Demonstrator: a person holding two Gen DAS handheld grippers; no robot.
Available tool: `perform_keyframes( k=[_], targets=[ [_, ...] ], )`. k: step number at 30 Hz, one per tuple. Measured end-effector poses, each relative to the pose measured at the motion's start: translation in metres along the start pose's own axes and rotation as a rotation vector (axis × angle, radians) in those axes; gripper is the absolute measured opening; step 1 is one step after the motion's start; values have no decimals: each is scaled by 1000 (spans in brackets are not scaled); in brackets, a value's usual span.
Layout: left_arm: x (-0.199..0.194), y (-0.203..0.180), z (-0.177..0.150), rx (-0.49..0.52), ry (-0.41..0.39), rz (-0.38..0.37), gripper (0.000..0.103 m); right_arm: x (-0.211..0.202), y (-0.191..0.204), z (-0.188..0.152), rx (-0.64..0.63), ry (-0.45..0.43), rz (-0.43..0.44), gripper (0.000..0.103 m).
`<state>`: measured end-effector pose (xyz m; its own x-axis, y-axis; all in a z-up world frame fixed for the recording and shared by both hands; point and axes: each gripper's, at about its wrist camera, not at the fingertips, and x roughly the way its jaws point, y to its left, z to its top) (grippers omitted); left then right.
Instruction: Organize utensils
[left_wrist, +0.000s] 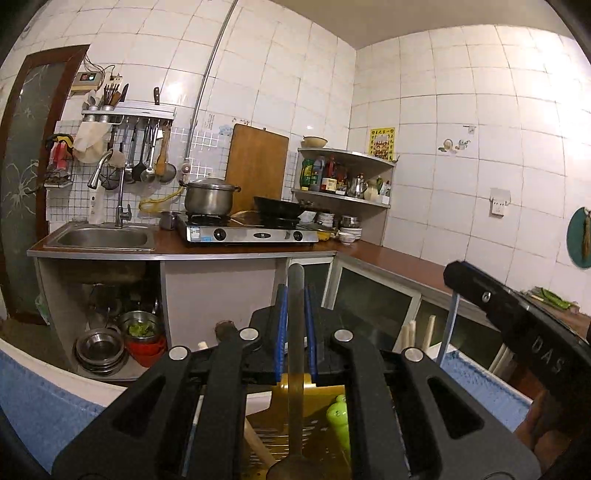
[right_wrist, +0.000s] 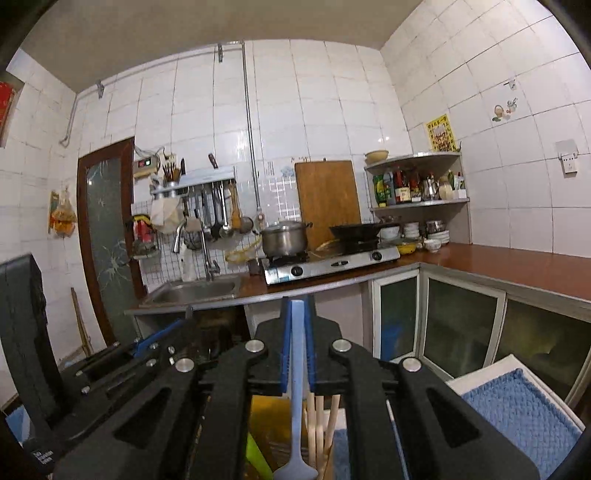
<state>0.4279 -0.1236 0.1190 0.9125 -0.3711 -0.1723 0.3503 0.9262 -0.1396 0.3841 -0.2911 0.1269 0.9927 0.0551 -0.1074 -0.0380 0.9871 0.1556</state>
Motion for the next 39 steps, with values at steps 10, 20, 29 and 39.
perform_keyframes(
  k=[10,20,29,39],
  targets=[
    [-5,6,-10,18,51,6,15,8,-9,-34,-6,100,27,8],
    [-90,13,35,80,36,104,50,-48,-19,-3,27,87,53,38],
    [-253,24,125,208,5,304,64,-143,-3,51,64,43,127,38],
    [-421,38,156,216,94,489,79,-250,28,75,0,89,182,40]
  ],
)
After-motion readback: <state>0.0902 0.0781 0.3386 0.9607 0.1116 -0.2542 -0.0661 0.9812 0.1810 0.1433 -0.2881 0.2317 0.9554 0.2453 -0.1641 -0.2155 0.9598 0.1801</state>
